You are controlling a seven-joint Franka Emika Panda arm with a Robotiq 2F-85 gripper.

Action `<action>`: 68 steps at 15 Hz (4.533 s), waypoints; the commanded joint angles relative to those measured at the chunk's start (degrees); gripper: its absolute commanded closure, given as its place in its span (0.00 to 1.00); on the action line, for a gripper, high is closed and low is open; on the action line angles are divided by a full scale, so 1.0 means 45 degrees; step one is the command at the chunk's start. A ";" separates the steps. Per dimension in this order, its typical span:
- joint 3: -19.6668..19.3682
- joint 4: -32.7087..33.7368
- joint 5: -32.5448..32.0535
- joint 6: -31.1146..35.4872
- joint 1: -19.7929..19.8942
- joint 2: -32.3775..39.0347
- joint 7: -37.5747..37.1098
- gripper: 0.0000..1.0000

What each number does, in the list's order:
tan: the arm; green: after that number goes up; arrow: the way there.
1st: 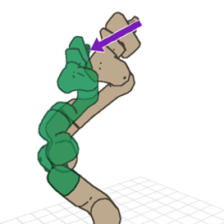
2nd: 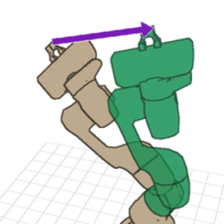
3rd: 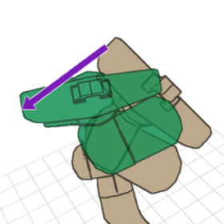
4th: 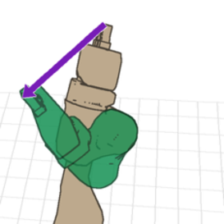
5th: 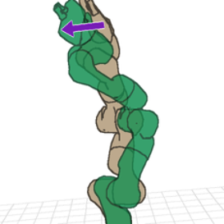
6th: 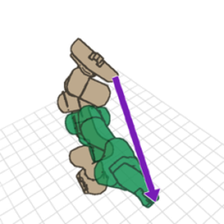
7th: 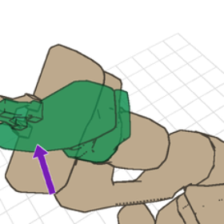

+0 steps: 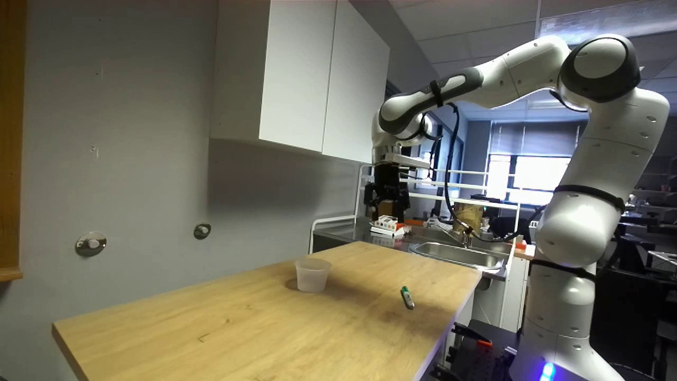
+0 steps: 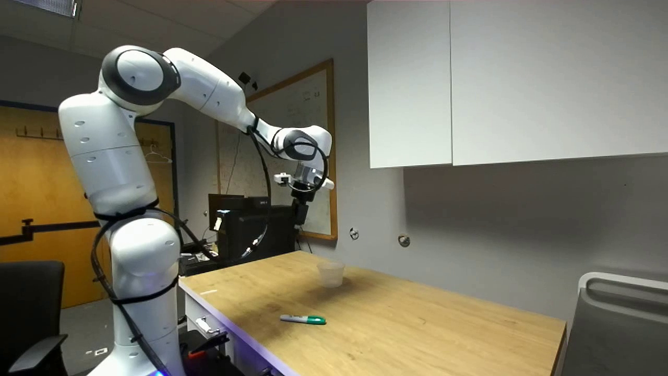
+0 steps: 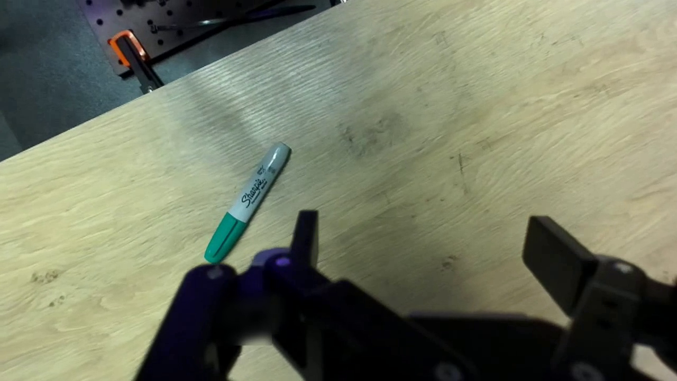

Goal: Pick the pen on the table and put it in the bowl

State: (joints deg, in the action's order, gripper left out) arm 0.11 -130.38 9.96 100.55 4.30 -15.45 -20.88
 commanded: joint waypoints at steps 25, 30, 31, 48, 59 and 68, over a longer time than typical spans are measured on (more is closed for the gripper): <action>-0.1821 -0.3251 0.1555 0.4630 0.1055 0.2723 -0.4933 0.00; -0.1854 -0.4715 0.0710 0.6477 0.1103 0.2473 -0.6062 0.00; -0.1846 -0.4974 0.0619 0.6785 0.1107 0.2446 -0.6202 0.00; -0.1290 -0.5572 -0.0971 0.7470 0.0984 0.1383 -0.8049 0.97; -0.0964 -0.4982 -0.1417 0.6705 0.0976 0.1258 -0.7069 0.35; -0.1085 -0.4898 -0.1983 0.7306 0.1102 0.1718 -0.6888 0.00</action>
State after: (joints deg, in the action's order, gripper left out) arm -4.58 -153.35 1.70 132.78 8.84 -8.97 -53.32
